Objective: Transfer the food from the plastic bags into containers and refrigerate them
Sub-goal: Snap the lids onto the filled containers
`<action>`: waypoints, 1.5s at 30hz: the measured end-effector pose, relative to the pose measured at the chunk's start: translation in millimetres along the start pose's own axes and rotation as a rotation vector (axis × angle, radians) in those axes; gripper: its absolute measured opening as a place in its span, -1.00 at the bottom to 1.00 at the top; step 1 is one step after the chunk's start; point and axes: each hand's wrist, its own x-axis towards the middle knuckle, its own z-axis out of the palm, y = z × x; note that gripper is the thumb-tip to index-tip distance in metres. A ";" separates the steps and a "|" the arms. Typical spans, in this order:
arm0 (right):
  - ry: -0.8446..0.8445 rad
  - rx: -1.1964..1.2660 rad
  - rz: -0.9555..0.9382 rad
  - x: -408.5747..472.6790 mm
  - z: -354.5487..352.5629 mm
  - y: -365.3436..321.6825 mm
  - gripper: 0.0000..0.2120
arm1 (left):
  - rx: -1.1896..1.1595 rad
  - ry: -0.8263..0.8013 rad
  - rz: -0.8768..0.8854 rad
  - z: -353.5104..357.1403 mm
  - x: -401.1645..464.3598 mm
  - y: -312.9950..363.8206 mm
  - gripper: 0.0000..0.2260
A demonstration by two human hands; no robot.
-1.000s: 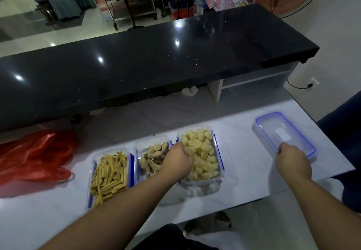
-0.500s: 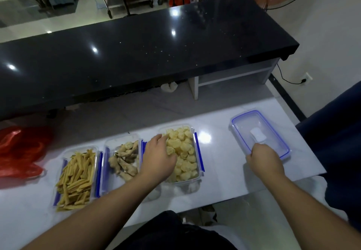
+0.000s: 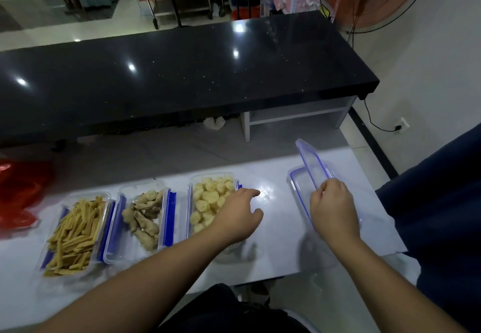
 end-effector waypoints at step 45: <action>-0.526 0.333 0.212 -66.8 83.9 -105.6 -0.83 | -0.424 0.251 -0.428 -50.6 -42.1 -131.3 -0.84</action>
